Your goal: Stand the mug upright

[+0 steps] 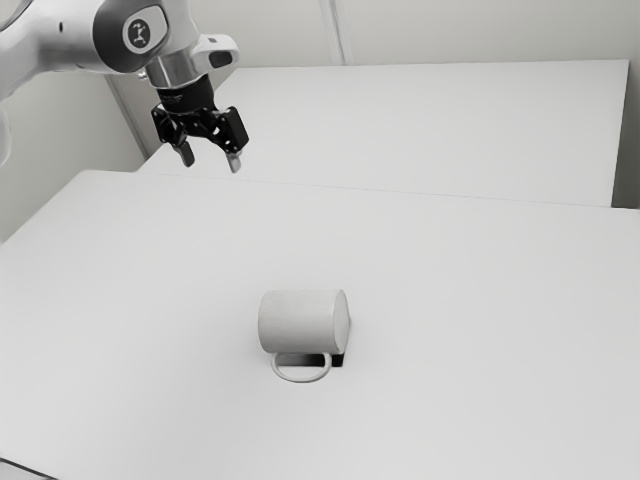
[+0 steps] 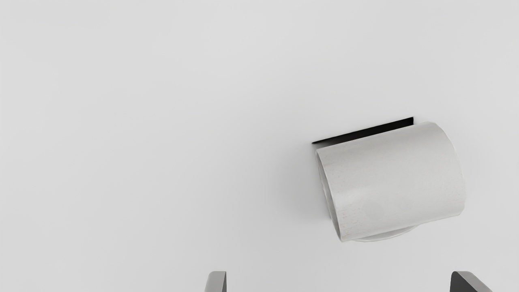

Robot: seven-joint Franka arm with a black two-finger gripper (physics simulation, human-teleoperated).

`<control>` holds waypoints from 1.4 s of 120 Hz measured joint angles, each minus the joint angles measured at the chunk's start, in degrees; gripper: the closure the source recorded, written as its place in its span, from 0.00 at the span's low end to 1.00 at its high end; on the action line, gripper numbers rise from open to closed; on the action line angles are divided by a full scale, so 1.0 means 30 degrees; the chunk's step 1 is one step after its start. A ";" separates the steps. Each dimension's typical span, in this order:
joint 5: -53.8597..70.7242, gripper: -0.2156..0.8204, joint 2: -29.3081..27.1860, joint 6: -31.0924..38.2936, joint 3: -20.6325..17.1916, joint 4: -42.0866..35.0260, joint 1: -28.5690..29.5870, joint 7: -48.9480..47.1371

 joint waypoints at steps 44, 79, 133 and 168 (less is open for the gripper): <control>-0.1135 0.21 -0.1377 0.0675 0.0026 -0.2960 -0.0126 -0.0043; -0.3261 0.21 -0.2318 0.3235 0.0319 -0.7133 0.0993 0.0194; -0.9028 0.21 -0.2379 0.8166 0.0971 -1.2458 0.1056 0.2536; -1.4843 0.21 -0.1981 1.0329 0.1020 -1.4963 0.1233 0.5756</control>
